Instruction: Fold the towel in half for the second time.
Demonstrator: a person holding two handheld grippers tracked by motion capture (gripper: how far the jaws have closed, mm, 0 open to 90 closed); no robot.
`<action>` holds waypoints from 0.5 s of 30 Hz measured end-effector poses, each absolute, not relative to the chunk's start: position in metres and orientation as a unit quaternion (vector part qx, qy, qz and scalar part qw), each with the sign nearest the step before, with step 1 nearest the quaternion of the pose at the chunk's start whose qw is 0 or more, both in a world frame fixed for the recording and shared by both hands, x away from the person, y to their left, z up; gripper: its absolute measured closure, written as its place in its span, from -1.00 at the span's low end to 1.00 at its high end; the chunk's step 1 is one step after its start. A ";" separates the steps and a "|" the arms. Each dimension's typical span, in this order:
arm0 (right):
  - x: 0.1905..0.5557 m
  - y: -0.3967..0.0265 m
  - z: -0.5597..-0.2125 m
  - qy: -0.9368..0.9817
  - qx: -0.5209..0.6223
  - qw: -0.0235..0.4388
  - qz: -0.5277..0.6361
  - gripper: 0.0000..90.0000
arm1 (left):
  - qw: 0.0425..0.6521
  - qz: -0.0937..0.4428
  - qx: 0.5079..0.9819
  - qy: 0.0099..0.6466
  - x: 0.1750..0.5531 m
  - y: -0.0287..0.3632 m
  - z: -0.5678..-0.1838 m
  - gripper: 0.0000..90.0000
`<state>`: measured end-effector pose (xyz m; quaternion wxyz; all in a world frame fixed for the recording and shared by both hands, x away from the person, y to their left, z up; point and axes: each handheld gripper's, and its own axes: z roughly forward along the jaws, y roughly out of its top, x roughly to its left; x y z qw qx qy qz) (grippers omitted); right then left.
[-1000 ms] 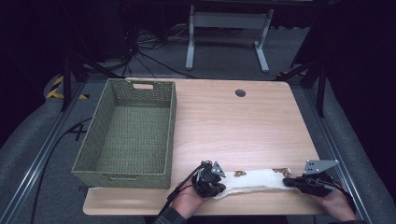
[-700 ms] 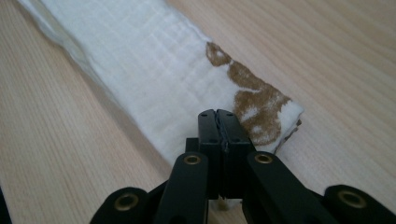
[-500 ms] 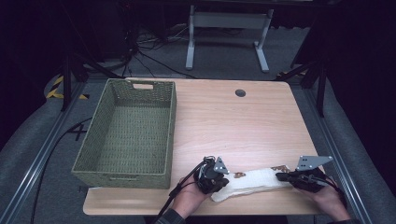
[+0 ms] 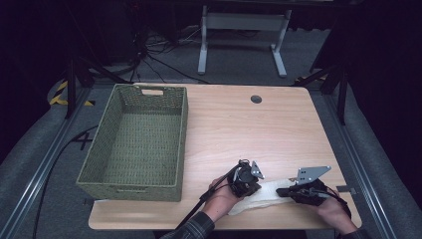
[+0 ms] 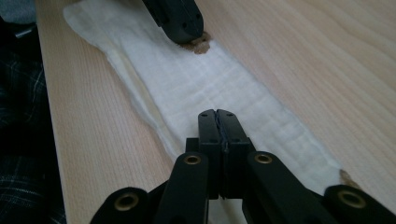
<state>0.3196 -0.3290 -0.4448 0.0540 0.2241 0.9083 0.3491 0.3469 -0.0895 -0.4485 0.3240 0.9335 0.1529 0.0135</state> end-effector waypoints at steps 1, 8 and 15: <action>0.320 -0.328 -0.447 0.910 0.225 0.054 0.344 1.00 | 0.321 0.014 0.935 0.153 0.346 -0.091 -0.451 0.99; 0.330 -0.323 -0.449 0.913 0.232 0.064 0.330 1.00 | 0.313 0.014 0.937 0.154 0.346 -0.086 -0.450 0.99; 0.356 -0.309 -0.450 0.903 0.257 0.061 0.340 1.00 | 0.310 0.011 0.938 0.157 0.340 -0.076 -0.450 0.99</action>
